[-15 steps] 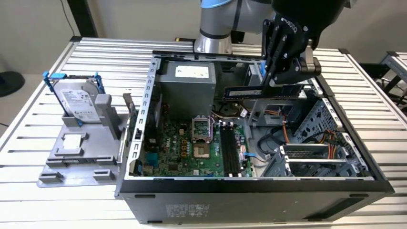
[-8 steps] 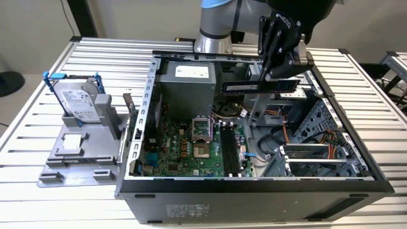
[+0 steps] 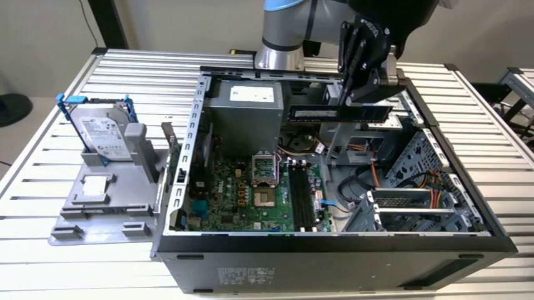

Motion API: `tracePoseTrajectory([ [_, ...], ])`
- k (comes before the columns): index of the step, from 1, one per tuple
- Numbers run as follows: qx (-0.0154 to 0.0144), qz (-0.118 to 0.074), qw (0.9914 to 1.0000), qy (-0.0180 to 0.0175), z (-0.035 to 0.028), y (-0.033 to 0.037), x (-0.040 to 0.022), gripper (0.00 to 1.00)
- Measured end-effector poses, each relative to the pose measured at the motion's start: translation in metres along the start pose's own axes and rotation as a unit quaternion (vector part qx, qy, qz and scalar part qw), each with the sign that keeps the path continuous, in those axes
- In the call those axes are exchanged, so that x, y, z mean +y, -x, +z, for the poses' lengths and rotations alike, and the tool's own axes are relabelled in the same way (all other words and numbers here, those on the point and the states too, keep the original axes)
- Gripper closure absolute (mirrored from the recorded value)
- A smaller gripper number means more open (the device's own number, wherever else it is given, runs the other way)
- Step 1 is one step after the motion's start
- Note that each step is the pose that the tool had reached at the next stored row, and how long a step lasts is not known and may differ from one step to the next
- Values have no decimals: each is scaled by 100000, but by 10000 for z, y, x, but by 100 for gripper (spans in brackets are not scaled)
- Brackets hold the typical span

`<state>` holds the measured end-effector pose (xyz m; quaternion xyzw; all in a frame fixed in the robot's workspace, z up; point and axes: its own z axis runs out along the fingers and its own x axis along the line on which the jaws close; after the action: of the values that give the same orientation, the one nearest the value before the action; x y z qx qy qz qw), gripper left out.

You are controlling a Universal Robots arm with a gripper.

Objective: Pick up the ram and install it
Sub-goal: 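Pick up the ram and move it above insertion slot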

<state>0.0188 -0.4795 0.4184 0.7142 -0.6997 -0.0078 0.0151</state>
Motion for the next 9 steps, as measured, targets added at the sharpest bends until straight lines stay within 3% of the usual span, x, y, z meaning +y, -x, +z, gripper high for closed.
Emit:
tracePoseTrajectory([
  [3,-4,356,99999,42,2,32,12,100],
  [9,-11,442,99999,91,7,174,13,100],
])
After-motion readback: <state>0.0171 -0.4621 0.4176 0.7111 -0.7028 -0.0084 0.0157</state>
